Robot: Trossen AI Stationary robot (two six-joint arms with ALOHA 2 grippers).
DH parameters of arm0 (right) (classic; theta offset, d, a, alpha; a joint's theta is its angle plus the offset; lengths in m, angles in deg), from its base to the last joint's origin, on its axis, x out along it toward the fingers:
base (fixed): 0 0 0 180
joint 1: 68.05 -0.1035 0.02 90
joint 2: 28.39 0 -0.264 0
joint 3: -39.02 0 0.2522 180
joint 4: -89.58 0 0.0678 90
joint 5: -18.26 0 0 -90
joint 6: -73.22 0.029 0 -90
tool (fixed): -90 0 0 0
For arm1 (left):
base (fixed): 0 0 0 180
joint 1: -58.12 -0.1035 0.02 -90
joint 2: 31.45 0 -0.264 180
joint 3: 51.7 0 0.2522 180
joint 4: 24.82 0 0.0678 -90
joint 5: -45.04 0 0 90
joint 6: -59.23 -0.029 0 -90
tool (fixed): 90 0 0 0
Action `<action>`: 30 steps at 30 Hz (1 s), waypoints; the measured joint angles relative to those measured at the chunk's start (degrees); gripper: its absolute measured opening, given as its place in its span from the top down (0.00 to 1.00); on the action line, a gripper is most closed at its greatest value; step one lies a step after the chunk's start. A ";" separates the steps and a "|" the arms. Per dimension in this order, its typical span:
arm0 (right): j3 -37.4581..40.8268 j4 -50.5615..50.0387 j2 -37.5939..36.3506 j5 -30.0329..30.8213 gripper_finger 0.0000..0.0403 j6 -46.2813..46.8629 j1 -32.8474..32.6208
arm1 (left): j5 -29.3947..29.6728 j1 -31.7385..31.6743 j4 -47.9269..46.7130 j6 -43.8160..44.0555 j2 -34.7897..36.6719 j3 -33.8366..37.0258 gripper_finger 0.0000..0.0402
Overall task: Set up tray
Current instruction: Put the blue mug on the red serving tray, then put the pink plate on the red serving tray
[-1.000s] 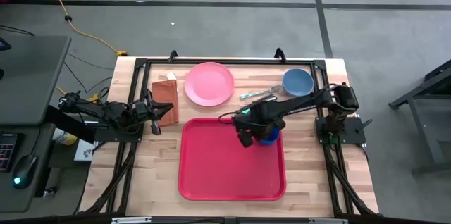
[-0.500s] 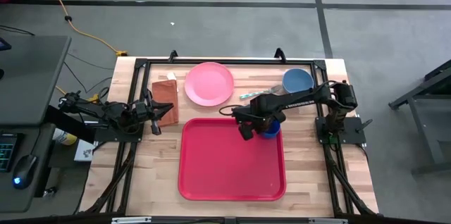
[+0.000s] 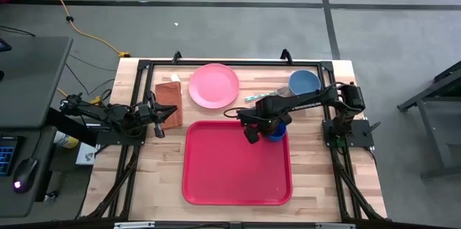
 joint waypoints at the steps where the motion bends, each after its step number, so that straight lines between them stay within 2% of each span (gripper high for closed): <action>1: 0.05 -0.04 -0.30 0.35 1.00 -0.30 0.00 | -0.01 0.00 0.00 0.00 0.00 0.00 0.85; 6: 0.04 -0.22 -1.30 1.21 0.96 -1.13 0.00 | 0.02 -0.01 -0.03 0.00 0.00 0.00 0.85; 20: 0.02 -1.36 -1.64 0.77 0.56 -0.97 0.00 | -0.01 0.01 -0.03 -0.03 0.00 0.00 0.85; 25: 0.02 -1.60 -2.22 0.18 0.45 -1.14 -0.04 | 0.00 -0.01 -0.03 -0.04 0.00 0.00 0.85; 30: 0.02 -1.26 -5.49 -1.08 0.40 -0.95 -0.02 | 0.02 0.00 -0.03 -0.04 0.00 0.00 0.85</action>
